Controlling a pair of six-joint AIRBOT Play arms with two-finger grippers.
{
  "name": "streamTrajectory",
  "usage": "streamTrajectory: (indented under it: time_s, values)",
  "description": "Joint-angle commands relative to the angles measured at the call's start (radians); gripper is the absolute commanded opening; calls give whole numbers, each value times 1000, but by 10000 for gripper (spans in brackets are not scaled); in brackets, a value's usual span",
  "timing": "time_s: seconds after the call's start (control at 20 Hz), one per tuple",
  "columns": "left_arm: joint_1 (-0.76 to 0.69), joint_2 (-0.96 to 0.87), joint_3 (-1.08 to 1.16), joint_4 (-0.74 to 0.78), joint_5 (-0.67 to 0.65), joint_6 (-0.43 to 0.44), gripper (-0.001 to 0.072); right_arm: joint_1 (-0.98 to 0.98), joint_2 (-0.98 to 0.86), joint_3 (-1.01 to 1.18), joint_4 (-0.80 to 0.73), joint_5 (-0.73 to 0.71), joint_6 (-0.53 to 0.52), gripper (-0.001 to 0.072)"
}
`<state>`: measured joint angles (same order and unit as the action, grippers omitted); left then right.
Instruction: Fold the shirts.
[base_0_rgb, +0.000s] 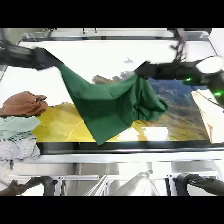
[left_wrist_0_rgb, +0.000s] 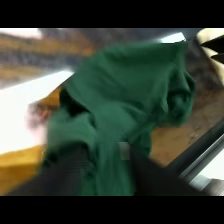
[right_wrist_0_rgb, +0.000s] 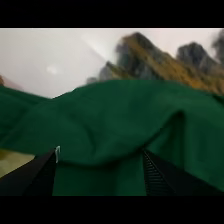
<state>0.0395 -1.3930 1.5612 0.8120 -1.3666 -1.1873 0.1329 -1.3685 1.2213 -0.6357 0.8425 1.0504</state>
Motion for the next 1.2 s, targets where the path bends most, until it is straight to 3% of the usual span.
streamTrajectory:
  time_s: [0.0,0.2,0.3,0.45,0.7,0.9,0.95,1.0,1.1,1.15]
  values:
    - [14,-154,2,87,-24,-8,720,-70,-112,3,1,61,-3,580]
    - [113,-154,-18,84,-135,-68,713,-264,-59,0,-47,290,40,579]
    - [106,-98,-164,84,-167,-71,713,-344,-57,-23,-181,370,127,579]
    - [36,33,-497,84,-73,-70,712,-449,-57,-116,-311,411,195,579]
    - [-111,196,-851,59,168,-100,710,-479,-60,-332,-265,296,213,578]
    - [-179,287,-959,-83,282,-105,695,-400,-134,-370,0,194,111,565]
    - [-190,302,-973,-92,301,-105,695,-376,-158,-370,74,185,73,434]
    - [-202,312,-983,-98,317,-105,695,-358,-176,-370,127,182,40,220]
    - [-214,322,-991,-99,330,-105,695,-340,-189,-365,178,188,-1,59]
    - [-214,322,-991,-101,328,-105,695,-344,-180,-361,169,200,-10,28]
